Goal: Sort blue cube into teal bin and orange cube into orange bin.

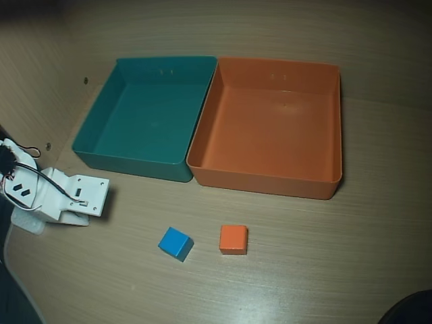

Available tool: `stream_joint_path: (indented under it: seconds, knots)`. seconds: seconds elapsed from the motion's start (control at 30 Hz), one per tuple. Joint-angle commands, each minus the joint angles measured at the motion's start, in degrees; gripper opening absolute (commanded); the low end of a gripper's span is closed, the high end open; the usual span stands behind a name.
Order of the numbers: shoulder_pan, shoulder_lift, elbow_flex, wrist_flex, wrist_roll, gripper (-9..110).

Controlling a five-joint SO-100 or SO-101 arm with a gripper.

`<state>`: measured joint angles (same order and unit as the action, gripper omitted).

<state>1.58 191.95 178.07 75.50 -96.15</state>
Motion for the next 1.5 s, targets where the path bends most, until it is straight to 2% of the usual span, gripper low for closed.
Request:
stream_joint_path:
  seconds: [0.0,0.77,0.87,0.97,1.2,1.47]
  knots:
    - [0.35,0.26,3.78,0.97,0.09,-6]
    - [1.14,0.0,3.08,1.49,0.26,-5]
    - [2.72,-0.18,1.49,1.49,0.18,-1]
    - [3.96,-1.23,-2.37,1.49,0.18,8]
    - [4.31,-16.79,-15.47,0.79,-0.79,25]
    - [4.39,-44.03,-39.99,0.79,0.09,26]
